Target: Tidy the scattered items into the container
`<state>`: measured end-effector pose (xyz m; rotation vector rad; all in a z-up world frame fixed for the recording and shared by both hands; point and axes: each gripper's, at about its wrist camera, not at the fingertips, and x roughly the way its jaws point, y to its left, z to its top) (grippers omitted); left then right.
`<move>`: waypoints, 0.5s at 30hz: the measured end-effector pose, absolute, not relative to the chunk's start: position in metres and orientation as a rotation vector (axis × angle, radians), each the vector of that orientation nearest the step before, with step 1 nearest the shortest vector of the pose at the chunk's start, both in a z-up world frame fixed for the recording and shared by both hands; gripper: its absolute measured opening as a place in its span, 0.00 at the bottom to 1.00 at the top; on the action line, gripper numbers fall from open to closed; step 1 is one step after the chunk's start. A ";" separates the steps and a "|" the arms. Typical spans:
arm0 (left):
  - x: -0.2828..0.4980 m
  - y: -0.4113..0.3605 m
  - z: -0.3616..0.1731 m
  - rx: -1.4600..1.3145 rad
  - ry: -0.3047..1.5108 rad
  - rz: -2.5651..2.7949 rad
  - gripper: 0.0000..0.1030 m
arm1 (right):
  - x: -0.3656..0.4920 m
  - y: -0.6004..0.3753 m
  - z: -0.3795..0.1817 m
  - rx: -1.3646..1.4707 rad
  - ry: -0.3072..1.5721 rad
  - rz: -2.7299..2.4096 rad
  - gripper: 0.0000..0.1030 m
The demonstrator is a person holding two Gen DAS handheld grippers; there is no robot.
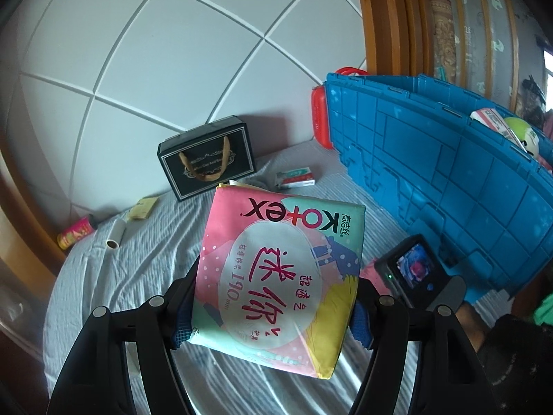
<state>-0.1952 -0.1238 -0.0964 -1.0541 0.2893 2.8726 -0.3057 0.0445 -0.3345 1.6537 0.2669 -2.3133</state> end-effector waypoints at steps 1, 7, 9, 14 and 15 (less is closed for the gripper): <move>-0.196 -0.127 -0.098 -1.061 0.290 2.876 0.68 | -0.302 0.043 -0.333 1.649 0.266 -2.320 0.93; -0.196 -0.153 -0.095 -1.048 0.249 2.913 0.68 | -0.272 0.034 -0.298 1.578 0.167 -2.356 0.92; -0.195 -0.162 -0.092 -1.029 0.250 2.927 0.68 | -0.258 0.036 -0.267 1.506 0.114 -2.410 0.92; -0.196 -0.179 -0.078 -0.978 0.226 2.934 0.67 | -0.202 0.043 -0.160 1.181 -0.010 -2.566 0.92; -0.196 -0.181 -0.075 -0.964 0.226 2.930 0.67 | -0.188 0.045 -0.135 1.099 -0.019 -2.605 0.92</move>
